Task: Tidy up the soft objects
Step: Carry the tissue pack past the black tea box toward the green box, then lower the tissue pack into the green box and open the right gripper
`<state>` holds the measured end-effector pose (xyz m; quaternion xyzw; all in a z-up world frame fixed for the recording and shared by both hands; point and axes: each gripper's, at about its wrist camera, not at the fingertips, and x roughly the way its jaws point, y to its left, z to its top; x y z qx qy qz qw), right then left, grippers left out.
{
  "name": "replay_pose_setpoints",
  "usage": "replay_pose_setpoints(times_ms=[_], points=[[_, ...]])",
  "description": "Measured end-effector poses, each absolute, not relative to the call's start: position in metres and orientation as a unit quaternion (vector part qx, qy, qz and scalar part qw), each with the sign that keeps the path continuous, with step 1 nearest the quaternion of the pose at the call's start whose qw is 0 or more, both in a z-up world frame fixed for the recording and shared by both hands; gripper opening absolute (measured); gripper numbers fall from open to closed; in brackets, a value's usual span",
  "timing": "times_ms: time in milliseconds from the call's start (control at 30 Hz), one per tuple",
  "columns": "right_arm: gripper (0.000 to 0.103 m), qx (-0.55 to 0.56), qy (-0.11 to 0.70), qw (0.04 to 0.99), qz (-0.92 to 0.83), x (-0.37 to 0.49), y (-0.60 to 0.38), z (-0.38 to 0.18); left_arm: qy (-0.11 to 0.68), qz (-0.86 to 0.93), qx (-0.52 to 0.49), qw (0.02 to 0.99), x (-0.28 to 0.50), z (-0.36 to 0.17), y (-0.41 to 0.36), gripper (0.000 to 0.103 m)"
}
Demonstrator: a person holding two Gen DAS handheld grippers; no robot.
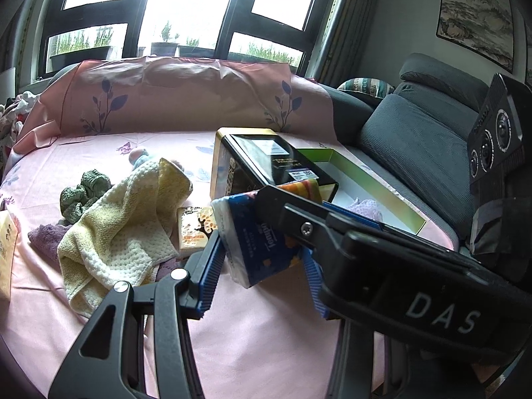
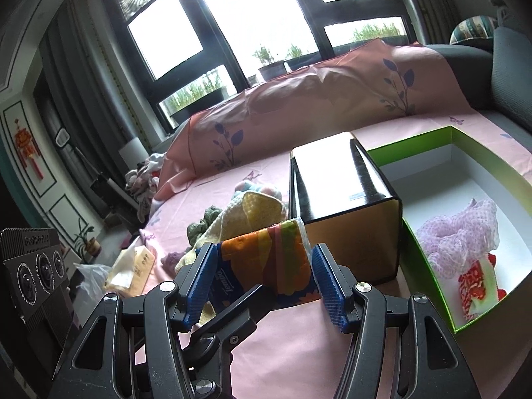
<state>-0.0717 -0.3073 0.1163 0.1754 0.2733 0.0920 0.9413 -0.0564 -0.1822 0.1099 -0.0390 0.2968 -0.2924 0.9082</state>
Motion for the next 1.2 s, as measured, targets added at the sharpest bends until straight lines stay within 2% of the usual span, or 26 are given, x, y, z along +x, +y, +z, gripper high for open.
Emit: replay_pose_setpoints(times_ms=[1200], points=[[0.062, 0.306, 0.203, 0.930, 0.007, -0.096, -0.442, 0.109, 0.283, -0.385, 0.061, 0.877, -0.045, 0.121, -0.314, 0.044]])
